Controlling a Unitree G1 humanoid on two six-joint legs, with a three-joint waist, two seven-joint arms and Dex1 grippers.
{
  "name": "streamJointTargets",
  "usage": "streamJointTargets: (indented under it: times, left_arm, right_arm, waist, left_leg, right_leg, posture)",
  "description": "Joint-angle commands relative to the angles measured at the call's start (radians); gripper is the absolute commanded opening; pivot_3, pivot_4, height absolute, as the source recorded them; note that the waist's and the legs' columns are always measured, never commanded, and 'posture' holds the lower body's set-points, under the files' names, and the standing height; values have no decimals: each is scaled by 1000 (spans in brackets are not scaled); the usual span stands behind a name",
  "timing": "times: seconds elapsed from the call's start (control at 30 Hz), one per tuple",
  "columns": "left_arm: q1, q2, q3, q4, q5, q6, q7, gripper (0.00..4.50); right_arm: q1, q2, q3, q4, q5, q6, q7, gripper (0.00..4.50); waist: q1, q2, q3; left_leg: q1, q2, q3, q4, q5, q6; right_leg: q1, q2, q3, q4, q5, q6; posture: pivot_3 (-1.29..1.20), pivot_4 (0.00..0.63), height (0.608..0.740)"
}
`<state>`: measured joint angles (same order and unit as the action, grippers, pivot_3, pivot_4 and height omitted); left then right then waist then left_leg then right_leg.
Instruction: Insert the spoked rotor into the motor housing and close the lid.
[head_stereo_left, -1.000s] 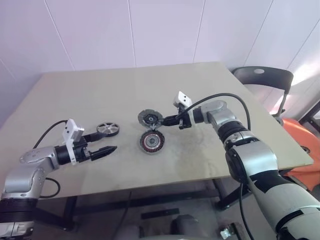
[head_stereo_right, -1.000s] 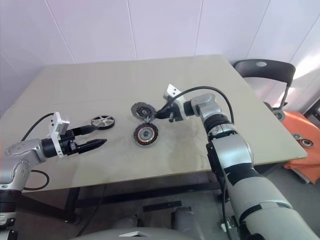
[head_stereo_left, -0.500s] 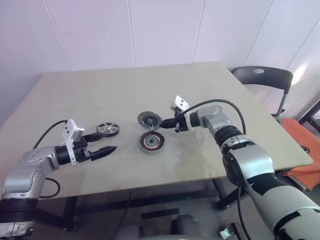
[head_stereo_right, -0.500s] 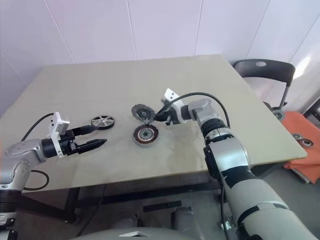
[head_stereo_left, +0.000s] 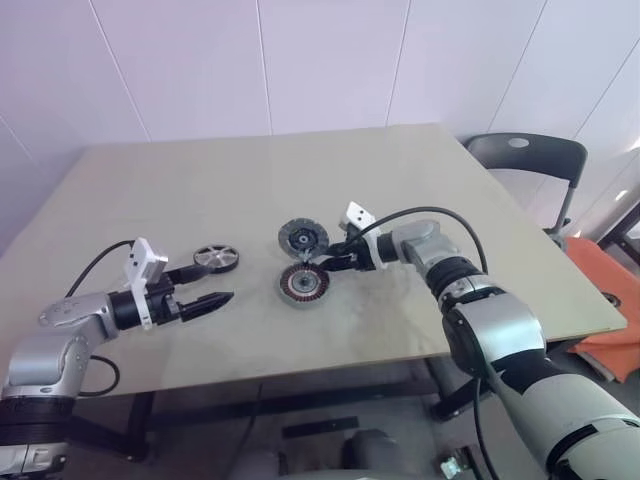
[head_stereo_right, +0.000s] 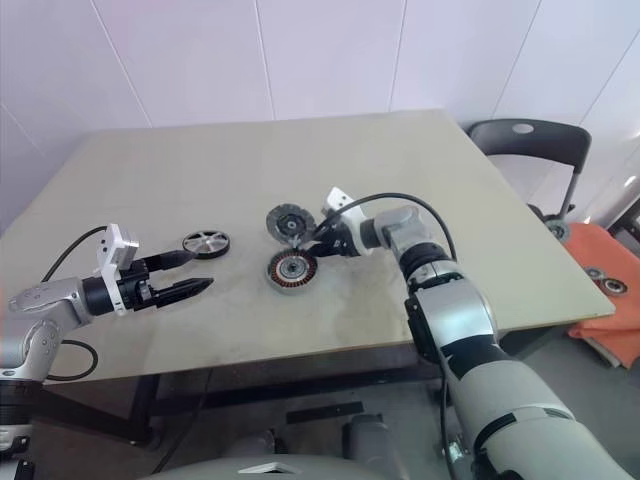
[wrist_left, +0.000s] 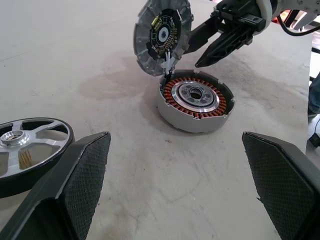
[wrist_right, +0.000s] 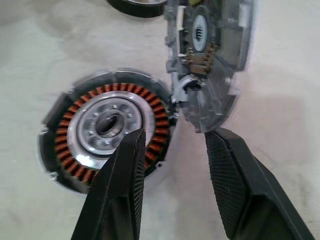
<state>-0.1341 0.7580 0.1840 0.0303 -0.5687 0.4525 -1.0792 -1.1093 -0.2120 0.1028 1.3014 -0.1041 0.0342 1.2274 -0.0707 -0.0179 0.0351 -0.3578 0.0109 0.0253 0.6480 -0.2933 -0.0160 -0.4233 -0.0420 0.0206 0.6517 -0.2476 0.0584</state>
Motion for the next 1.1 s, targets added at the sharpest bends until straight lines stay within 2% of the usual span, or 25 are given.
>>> streamJointTargets:
  times: [0.03, 0.2, 0.3, 0.43, 0.57, 0.67, 0.8, 1.1]
  left_arm:
    - [-20, 8, 29, -18, -8, -6, -4, 4482]
    - [-8, 7, 37, -25, -11, -7, 0, 4482]
    - [-3, 5, 42, -26, -12, -9, 2, 4482]
    - [-2, 1, 43, -34, -14, -5, 9, 4482]
    - [-2, -2, 44, -40, -17, -3, 11, 4482]
    - [-1, 4, 48, -45, -18, 2, 9, 4482]
    - [-6, 5, 48, -47, -18, 8, 12, 4482]
    - [8, 0, 57, -52, -15, 4, 15, 4482]
  right_arm:
    - [-27, -44, 9, -33, -1, -3, 109, 1982]
    - [-15, -102, -2, -63, 16, -5, 174, 1982]
    - [-13, -105, -49, -105, 74, 38, 194, 1429]
    - [69, -69, -62, -247, 131, 94, 205, 67]
    - [233, 12, -27, -518, 170, 220, 134, 26]
    - [300, 33, -5, -631, 180, 284, 94, 26]
    - [307, 82, -2, -616, 182, 254, -27, 26]
    - [218, 156, -22, -471, 193, 149, -172, 26]
  waist:
    - [0, 0, 0]
    - [1, 0, 0]
    - [-3, 0, 0]
    - [0, 0, 0]
    - [2, -1, 0]
    - [3, 0, 0]
    - [2, -1, 0]
    - [1, -1, 0]
  left_leg:
    - [0, 0, 0, 0, 0, 0]
    - [0, 0, 0, 0, 0, 0]
    - [0, 0, 0, 0, 0, 0]
    - [1, 1, 0, 0, 0, 0]
    - [0, 1, 0, 1, 0, 0]
    - [0, 0, 0, 1, 0, 0]
    - [1, 0, 0, 2, 0, 0]
    - [0, 0, 0, 2, 0, 0]
  right_leg:
    - [0, 0, 0, 0, 0, 0]
    - [0, 0, 0, 0, 0, 0]
    - [0, 1, 0, 0, 0, 0]
    - [0, 2, 0, 1, 0, 0]
    - [1, 1, 0, 1, 0, 0]
    - [0, 1, 0, 1, 0, 0]
    - [1, 0, 0, 2, 0, 0]
    - [0, 1, 0, 2, 0, 0]
  posture:
    - [0, 0, 740]
    - [0, 0, 740]
    - [0, 0, 740]
    - [0, 0, 740]
    - [0, 0, 740]
    - [0, 0, 740]
    - [0, 0, 740]
    - [0, 0, 740]
